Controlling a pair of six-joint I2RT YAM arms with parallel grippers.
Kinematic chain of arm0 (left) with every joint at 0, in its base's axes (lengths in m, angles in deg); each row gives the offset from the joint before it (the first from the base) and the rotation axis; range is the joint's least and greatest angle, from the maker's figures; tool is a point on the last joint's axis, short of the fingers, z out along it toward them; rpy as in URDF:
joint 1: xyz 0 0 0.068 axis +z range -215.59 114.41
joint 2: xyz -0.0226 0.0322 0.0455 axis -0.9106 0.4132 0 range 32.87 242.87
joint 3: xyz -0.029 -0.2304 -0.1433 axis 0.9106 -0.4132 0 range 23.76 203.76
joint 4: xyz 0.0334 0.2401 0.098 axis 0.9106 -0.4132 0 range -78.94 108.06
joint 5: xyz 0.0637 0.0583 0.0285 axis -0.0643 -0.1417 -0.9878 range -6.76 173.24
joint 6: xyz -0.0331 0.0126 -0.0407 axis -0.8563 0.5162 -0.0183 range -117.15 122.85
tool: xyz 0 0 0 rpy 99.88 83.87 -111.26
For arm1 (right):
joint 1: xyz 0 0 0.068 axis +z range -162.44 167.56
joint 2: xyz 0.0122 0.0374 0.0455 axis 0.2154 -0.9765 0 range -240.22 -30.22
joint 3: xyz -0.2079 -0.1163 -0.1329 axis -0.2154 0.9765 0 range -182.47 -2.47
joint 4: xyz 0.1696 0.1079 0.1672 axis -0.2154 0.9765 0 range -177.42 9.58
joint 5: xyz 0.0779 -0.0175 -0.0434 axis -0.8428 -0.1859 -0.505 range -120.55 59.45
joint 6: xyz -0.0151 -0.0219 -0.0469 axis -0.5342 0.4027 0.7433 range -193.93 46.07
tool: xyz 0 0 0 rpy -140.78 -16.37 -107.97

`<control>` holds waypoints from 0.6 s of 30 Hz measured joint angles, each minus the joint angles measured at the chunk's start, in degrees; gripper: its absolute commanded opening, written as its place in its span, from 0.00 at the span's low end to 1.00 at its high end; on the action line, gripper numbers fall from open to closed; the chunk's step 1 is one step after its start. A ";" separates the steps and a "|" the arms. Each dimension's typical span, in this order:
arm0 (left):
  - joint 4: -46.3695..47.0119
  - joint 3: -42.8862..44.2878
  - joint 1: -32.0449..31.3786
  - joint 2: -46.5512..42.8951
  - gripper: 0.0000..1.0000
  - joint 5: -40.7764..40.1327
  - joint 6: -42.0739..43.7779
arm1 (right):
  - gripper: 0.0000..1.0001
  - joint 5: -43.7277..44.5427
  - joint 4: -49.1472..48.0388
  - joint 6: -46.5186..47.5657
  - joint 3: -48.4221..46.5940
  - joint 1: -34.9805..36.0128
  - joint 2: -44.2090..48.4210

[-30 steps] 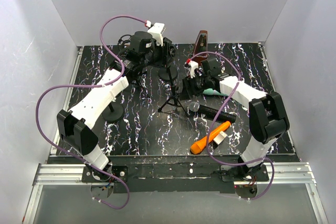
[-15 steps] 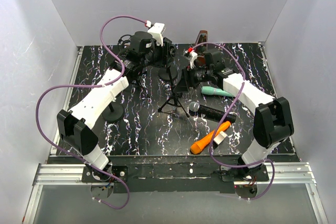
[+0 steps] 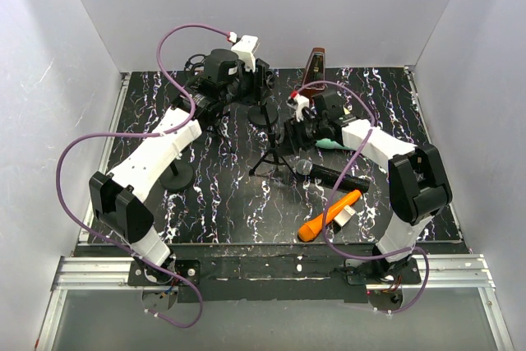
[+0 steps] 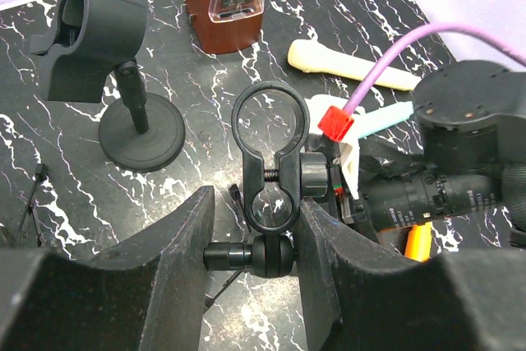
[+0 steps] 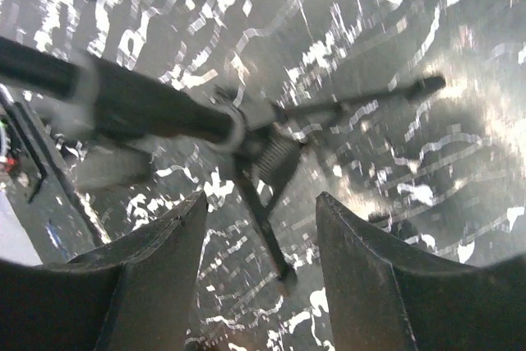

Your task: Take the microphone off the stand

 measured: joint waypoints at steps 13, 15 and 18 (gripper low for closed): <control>0.39 -0.02 0.00 0.00 0.48 3.89 3.10 | 0.78 1.03 15.30 6.47 -5.49 -3.48 7.17; 0.66 -0.02 0.00 0.00 0.57 6.60 4.66 | 0.78 1.05 18.27 6.56 -10.27 -5.42 7.54; 1.57 0.37 -0.04 0.02 0.72 10.49 6.91 | 0.79 1.55 23.21 6.27 -15.87 -9.22 8.41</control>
